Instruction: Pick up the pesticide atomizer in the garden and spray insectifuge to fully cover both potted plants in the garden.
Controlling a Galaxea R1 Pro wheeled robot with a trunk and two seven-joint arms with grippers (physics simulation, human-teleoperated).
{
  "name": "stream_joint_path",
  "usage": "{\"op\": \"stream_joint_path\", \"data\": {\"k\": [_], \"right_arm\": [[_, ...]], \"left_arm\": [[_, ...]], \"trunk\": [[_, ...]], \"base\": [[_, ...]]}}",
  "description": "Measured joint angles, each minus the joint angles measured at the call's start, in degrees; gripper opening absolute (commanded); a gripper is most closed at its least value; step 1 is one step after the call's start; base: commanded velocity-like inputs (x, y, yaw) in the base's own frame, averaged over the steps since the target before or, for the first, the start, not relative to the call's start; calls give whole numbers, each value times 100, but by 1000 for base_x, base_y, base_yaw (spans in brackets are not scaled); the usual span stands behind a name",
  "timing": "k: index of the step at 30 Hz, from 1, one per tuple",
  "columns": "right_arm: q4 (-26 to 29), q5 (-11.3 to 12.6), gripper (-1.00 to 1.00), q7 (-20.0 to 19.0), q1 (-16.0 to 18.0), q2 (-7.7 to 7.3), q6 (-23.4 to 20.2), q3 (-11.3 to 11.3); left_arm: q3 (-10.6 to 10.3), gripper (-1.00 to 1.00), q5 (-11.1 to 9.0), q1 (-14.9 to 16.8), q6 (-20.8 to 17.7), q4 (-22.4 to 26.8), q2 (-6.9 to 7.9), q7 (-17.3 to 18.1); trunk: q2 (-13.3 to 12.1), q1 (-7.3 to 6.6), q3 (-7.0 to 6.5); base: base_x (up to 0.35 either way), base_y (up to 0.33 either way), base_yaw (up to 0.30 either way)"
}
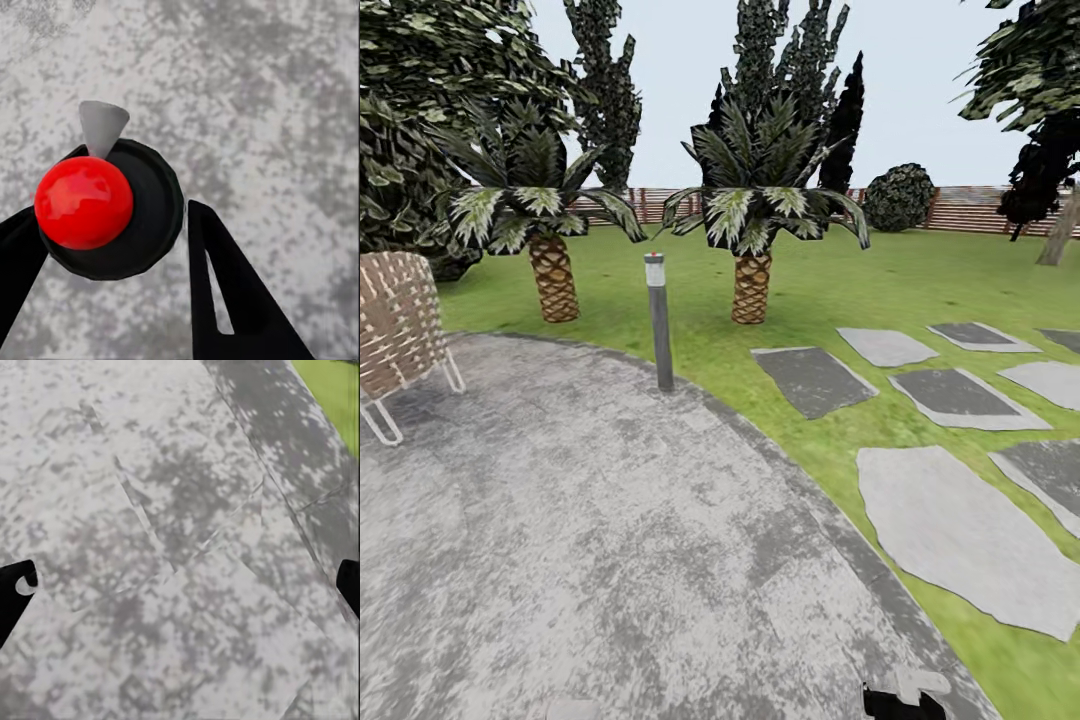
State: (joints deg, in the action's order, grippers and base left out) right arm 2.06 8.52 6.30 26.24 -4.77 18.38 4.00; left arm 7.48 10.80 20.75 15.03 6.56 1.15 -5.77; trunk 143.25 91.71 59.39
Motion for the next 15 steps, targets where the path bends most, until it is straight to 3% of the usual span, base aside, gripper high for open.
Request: {"op": "stream_joint_path", "data": {"k": [15], "right_arm": [[0, 16, 100, 5, -3, -6, 0, -5]], "left_arm": [[9, -100, -37, -33, 3, 8, 35, -7]], "trunk": [[0, 0, 97]], "base": [[307, -150, -215]]}}
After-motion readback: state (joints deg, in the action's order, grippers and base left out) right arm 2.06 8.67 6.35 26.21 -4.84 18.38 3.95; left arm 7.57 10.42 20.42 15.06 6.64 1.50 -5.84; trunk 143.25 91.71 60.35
